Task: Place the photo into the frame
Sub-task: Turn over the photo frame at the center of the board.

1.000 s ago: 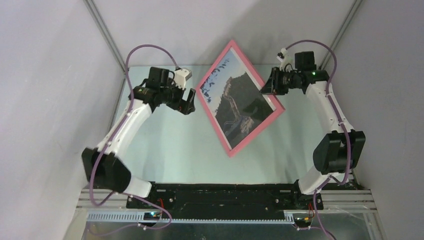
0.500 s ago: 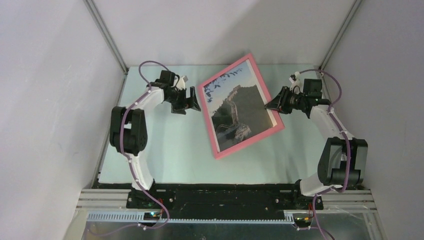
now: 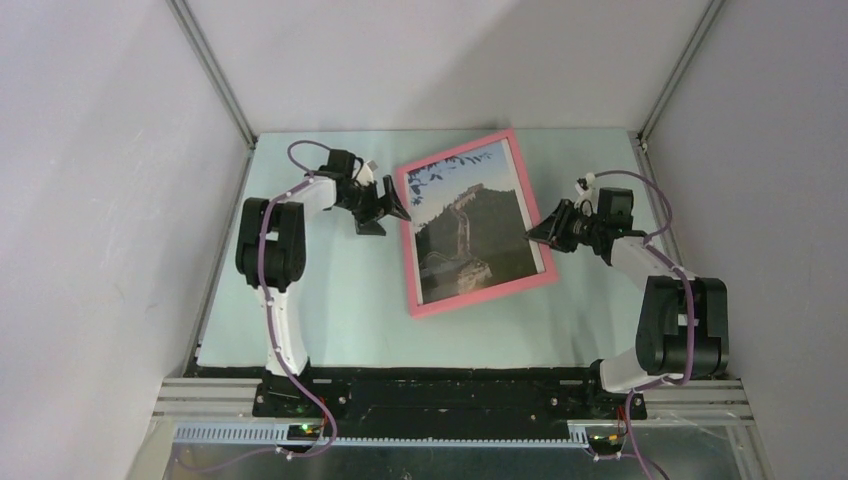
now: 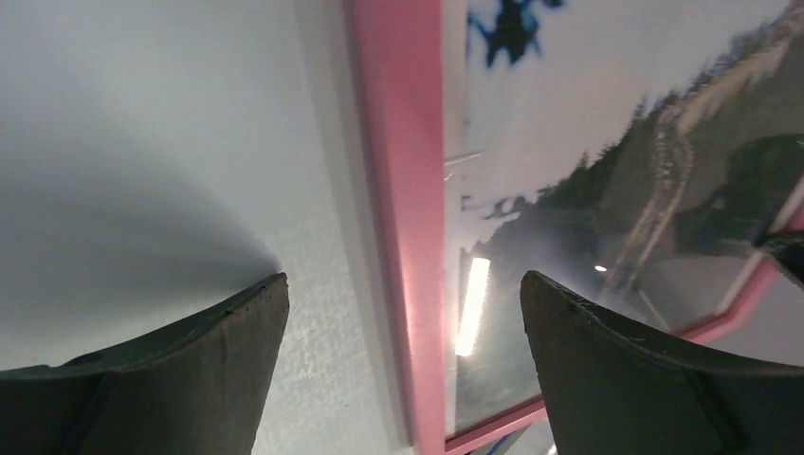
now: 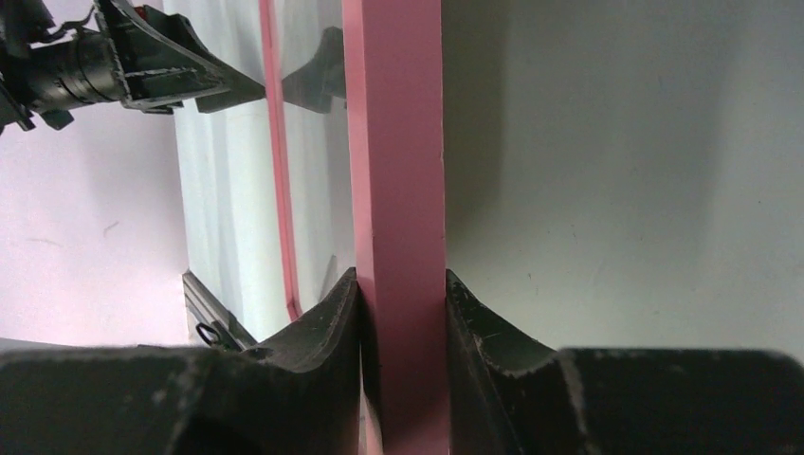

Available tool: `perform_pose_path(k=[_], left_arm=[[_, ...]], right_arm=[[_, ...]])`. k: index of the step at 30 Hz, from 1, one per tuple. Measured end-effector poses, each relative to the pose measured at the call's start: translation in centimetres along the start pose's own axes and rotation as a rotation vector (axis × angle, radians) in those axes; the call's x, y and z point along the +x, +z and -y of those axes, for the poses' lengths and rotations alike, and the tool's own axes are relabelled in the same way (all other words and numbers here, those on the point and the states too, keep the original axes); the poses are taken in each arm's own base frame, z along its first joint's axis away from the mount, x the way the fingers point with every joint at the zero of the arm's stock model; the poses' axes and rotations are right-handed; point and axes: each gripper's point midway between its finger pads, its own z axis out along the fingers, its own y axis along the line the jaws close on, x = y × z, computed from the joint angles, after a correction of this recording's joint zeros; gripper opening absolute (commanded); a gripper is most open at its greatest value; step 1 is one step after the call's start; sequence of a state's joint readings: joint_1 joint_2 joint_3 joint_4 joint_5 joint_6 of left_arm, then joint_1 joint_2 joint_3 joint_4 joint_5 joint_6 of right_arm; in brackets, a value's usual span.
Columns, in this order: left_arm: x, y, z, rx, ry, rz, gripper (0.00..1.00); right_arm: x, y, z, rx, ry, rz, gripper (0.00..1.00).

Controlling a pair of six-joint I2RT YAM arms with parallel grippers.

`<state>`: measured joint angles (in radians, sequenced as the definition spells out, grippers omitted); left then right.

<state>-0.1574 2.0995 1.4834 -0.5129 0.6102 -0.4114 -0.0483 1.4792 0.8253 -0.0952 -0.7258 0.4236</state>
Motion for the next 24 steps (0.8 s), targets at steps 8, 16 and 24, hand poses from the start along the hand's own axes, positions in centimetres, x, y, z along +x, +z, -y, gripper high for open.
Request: perform_pose_path(k=[8,16,24], left_arm=[[-0.3,0.9,1.4,0.105,-0.025,-0.012,0.96],[-0.1,1.7,2.4,0.151,-0.004,-0.022,0.94],[-0.2,1.7,2.3,0.140,0.002,-0.012,0.94]], right_arm=[[1.6,0.8,0.9,0.031,-0.008,0.006,0.08],[2.8,1.6,1.0,0.042,-0.017,0.005,0.22],[3.1,2.0,1.4,0.055,-0.014,0.012,0.40]])
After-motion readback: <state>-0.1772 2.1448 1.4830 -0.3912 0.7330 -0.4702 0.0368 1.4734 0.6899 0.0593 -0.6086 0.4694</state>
